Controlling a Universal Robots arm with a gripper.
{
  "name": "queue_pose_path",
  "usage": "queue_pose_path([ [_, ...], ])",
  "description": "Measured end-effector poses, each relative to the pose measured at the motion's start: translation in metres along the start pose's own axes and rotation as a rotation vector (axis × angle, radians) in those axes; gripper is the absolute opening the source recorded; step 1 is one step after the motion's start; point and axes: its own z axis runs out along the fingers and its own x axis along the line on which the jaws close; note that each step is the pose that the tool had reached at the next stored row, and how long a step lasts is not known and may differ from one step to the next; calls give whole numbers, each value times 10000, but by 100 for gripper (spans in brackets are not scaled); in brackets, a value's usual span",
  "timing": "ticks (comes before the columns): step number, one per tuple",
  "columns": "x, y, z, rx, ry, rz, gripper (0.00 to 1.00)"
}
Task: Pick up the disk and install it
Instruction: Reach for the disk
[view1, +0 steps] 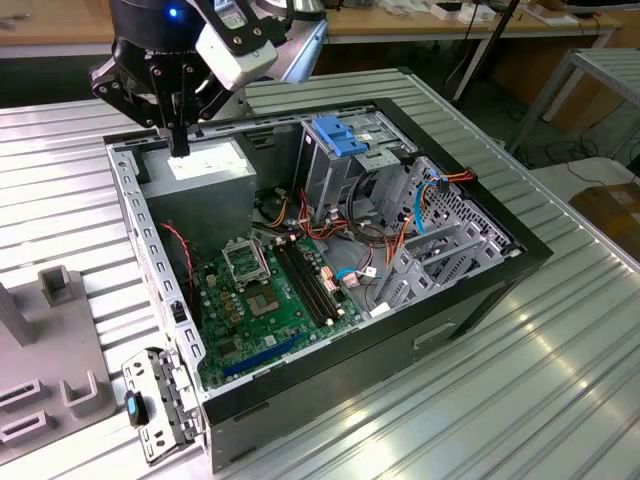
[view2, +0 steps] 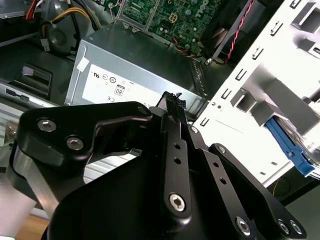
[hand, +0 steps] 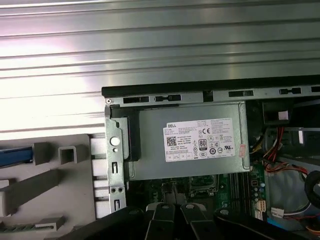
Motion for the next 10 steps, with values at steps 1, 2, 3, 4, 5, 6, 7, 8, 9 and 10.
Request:
queue_pose_path([
  [1, 11, -1, 0, 0, 0, 0, 11],
  [2, 22, -1, -1, 0, 1, 0, 11],
  [3, 37, -2, -1, 0, 0, 1, 11],
  [4, 45, -3, -1, 0, 0, 1, 11],
  [5, 57, -4, -2, 0, 0, 1, 11],
  [6, 81, -6, -2, 0, 0, 1, 11],
  [7, 98, -7, -3, 0, 0, 1, 11],
  [8, 115, -9, -3, 0, 0, 1, 11],
  [9, 135, -10, -4, 0, 0, 1, 11],
  [10, 150, -11, -4, 0, 0, 1, 11],
])
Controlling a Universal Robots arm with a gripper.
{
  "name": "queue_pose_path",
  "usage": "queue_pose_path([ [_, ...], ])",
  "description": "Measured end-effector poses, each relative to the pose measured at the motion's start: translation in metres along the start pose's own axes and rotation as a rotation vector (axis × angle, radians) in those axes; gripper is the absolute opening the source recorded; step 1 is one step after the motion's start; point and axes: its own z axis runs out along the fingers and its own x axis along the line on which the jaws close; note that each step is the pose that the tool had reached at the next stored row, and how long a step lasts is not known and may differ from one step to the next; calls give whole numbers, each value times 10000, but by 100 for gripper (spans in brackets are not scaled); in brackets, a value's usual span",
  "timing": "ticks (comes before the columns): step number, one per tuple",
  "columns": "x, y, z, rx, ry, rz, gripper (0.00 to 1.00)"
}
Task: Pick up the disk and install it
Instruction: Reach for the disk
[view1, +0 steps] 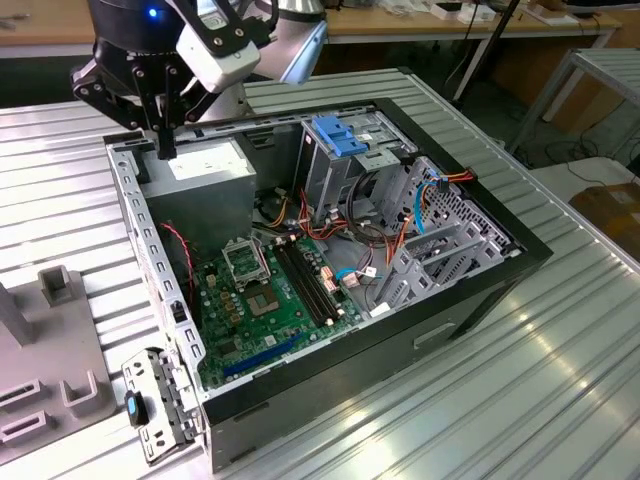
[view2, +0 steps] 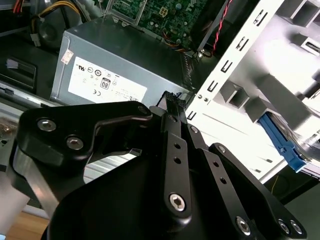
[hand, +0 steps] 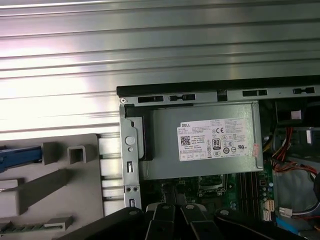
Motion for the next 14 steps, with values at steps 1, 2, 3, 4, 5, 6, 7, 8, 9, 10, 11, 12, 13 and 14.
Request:
queue_pose_path([
  [1, 19, -1, -1, 0, 0, 0, 11],
  [2, 35, -3, -1, 0, 0, 0, 11],
  [3, 60, -5, -1, 0, 0, 0, 11],
  [4, 86, -6, -3, 1, 0, 0, 11],
  [5, 105, -8, -3, 1, 0, 0, 11],
  [6, 121, -9, -4, 0, 0, 0, 11],
  [7, 147, -11, -4, 0, 0, 0, 11],
  [8, 164, -12, -5, 1, 0, 0, 11],
  [9, 179, -14, -5, 0, 0, 0, 11],
  [10, 196, -15, -6, 1, 0, 0, 11],
  [11, 209, -16, -6, 0, 0, 0, 11],
  [12, 245, -18, -7, 1, 0, 0, 11],
  [13, 261, -20, -7, 0, 0, 0, 11],
  [14, 284, -21, -8, 0, 0, 1, 11],
])
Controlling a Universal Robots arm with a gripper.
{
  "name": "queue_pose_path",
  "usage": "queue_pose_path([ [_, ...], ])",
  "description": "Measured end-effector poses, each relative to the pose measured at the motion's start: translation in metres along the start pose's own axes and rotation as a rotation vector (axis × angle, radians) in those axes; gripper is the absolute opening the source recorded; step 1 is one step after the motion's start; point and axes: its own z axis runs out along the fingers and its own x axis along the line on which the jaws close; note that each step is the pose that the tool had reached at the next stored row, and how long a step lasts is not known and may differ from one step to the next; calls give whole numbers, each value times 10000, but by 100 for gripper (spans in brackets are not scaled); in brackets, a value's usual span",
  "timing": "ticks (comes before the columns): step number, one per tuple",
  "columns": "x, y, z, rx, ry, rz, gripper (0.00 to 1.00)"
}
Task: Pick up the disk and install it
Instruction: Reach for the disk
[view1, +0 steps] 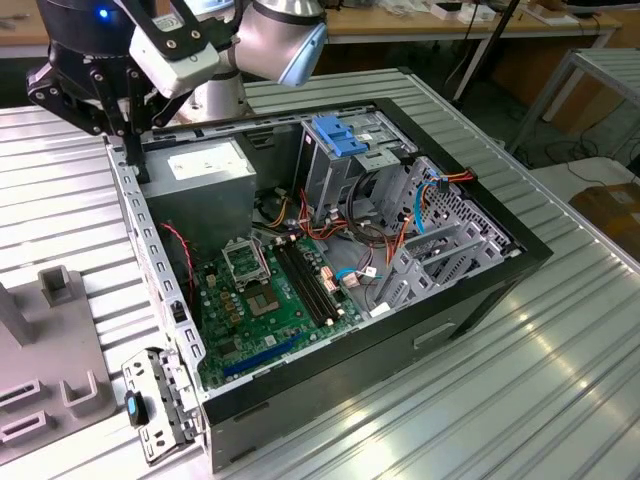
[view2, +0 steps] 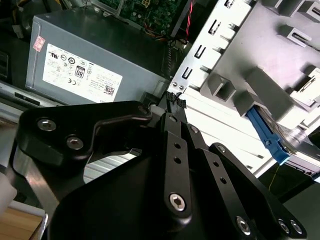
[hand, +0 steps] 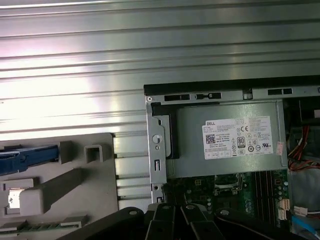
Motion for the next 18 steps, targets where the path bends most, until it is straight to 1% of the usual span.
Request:
queue_pose_path([
  [6, 73, -6, -2, 1, 0, -1, 11],
  [10, 168, -13, -5, 0, -1, 0, 11],
  [11, 219, -16, -6, 0, -1, 1, 11],
  [13, 339, 4, -7, -1, -1, -2, 11],
  [18, 466, 64, -9, 0, 0, -2, 11],
])
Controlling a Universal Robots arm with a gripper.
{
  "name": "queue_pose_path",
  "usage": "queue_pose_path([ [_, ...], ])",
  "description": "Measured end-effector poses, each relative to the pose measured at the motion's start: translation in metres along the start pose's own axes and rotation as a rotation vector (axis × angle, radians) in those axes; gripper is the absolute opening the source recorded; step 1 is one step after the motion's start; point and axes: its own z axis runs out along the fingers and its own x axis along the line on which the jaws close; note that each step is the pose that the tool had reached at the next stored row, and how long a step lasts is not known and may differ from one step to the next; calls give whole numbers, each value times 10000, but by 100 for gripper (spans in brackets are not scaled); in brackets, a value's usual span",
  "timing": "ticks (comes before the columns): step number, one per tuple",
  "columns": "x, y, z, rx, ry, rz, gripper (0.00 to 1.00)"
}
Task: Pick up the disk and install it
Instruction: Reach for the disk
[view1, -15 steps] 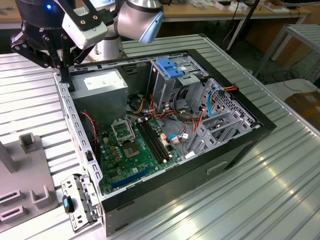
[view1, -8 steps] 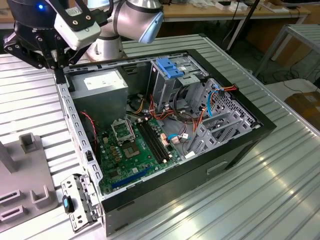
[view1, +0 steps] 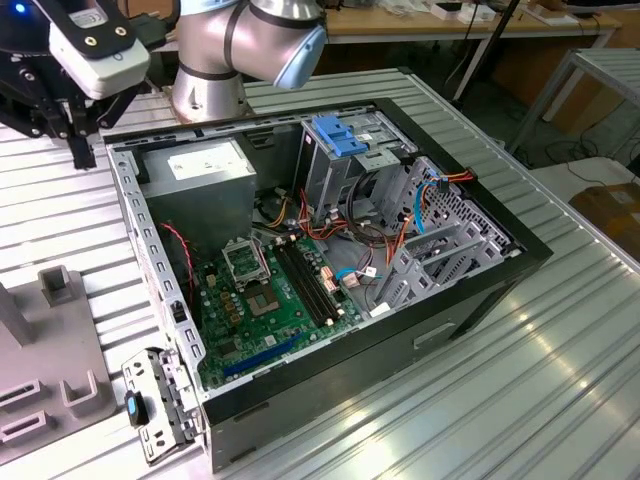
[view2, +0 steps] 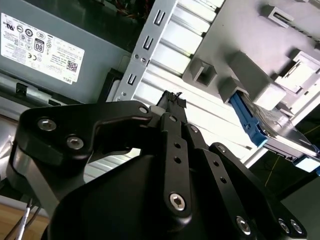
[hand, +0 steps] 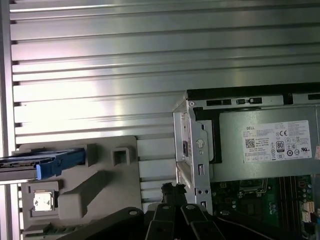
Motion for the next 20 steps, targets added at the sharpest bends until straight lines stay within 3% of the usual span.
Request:
queue_pose_path([
  [2, 87, 19, -1, 0, 0, 3, 11],
  [4, 219, 29, -4, 0, -1, 1, 11],
  [10, 479, 23, -10, -1, -1, 2, 11],
  [14, 727, 10, -18, 1, 0, 2, 11],
  [17, 849, 8, -20, 0, 0, 2, 11],
  [18, 961, 6, -23, 0, 1, 1, 11],
  [20, 1023, 12, -24, 0, -1, 3, 11],
])
